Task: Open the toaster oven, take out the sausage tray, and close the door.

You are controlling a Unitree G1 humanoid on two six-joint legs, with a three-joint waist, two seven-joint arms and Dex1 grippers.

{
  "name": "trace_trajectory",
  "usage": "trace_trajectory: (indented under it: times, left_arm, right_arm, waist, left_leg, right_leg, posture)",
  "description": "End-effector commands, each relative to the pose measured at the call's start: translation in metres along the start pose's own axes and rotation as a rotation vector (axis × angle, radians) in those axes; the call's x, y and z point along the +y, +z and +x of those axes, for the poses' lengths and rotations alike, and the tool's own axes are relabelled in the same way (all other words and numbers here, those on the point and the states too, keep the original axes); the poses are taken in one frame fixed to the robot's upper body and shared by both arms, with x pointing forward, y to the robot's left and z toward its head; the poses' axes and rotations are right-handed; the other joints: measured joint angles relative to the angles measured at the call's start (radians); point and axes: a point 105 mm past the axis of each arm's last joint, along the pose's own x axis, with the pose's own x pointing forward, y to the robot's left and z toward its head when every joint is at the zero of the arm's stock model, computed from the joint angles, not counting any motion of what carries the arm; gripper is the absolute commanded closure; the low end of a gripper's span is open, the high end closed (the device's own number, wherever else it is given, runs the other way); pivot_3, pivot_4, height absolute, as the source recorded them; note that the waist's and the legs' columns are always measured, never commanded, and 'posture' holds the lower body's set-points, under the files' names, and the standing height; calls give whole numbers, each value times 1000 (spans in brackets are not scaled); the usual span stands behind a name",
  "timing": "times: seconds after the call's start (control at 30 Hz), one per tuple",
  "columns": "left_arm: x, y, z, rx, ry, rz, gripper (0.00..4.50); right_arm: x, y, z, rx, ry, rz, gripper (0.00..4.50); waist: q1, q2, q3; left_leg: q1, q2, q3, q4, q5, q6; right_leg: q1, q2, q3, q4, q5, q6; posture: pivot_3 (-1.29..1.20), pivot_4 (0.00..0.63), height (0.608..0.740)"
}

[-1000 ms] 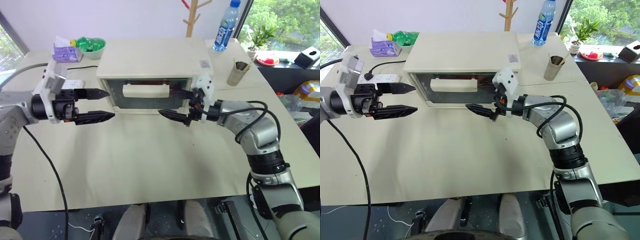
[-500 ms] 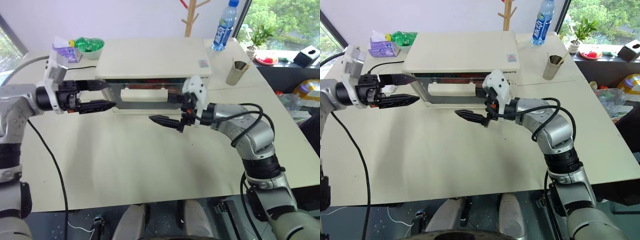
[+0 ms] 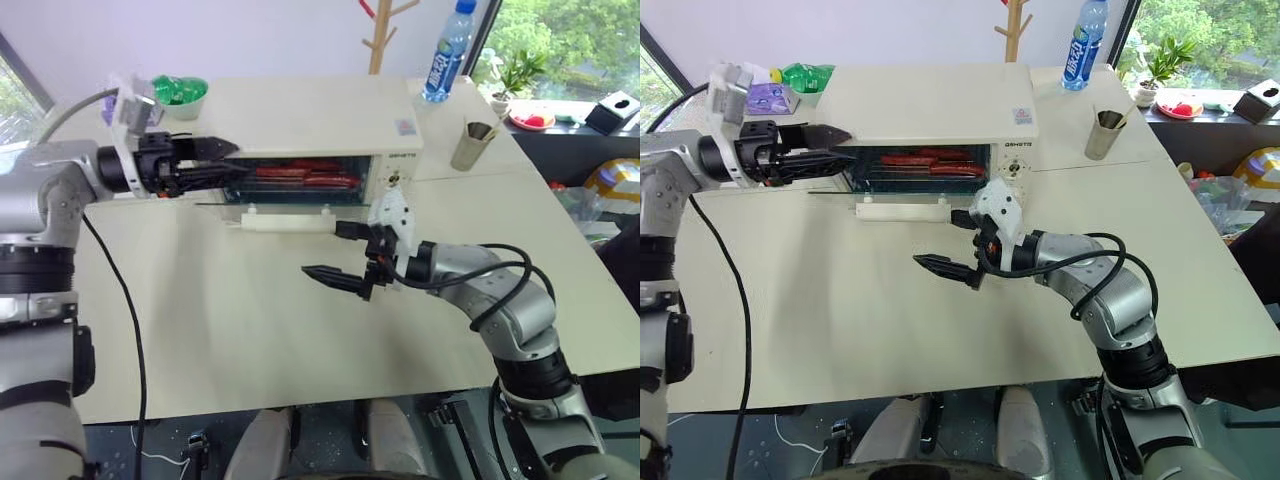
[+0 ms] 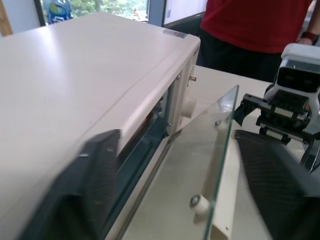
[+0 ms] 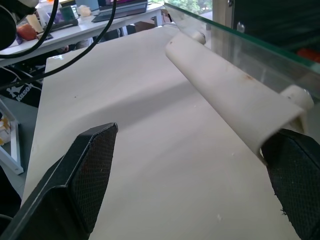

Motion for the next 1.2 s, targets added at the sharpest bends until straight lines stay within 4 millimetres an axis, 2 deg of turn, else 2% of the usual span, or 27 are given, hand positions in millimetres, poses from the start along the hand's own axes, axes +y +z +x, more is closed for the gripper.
trace_trajectory:
  times: [0.03,0.13,0.43,0.67,1.0,1.2]
  left_arm:
    - [3,9,2,13,3,71,2903]
    - [5,-1,6,67,-7,103,4428]
    - [15,-26,10,170,2,138,4472]
    - [18,-24,11,152,18,135,4472]
    - [4,-48,12,169,1,82,4472]
    - [-11,-74,22,176,-35,22,4472]
  right_arm:
    - [7,9,-3,-30,8,-33,0]
    - [7,6,-5,-24,1,-30,0]
    - [8,7,-6,-28,-15,-20,0]
    - [5,10,-7,-31,-28,-28,0]
    - [22,21,-63,69,21,-17,0]
    - [12,32,-94,110,-53,-24,0]
  waist:
    - [0,0,0]
    - [0,0,0]
    - [2,-1,0]
    - [2,-1,0]
    - [4,-2,0]
    - [11,-3,0]
  left_leg:
    - [0,0,0,0,0,0]
    - [0,0,0,1,0,0]
    - [0,0,1,1,0,0]
    - [0,0,0,2,0,0]
    - [0,1,0,5,-2,4]
    - [-1,0,0,10,-4,6]
  right_leg:
    - [0,0,0,0,0,0]
    - [0,0,0,0,0,0]
    - [0,0,1,0,0,1]
    - [0,0,1,0,1,1]
    - [2,0,1,0,1,1]
    - [4,0,2,-2,1,2]
  posture:
    - [0,150,739]
    - [0,150,739]
    - [0,150,739]
    - [0,150,739]
    - [0,150,739]
    - [0,150,739]
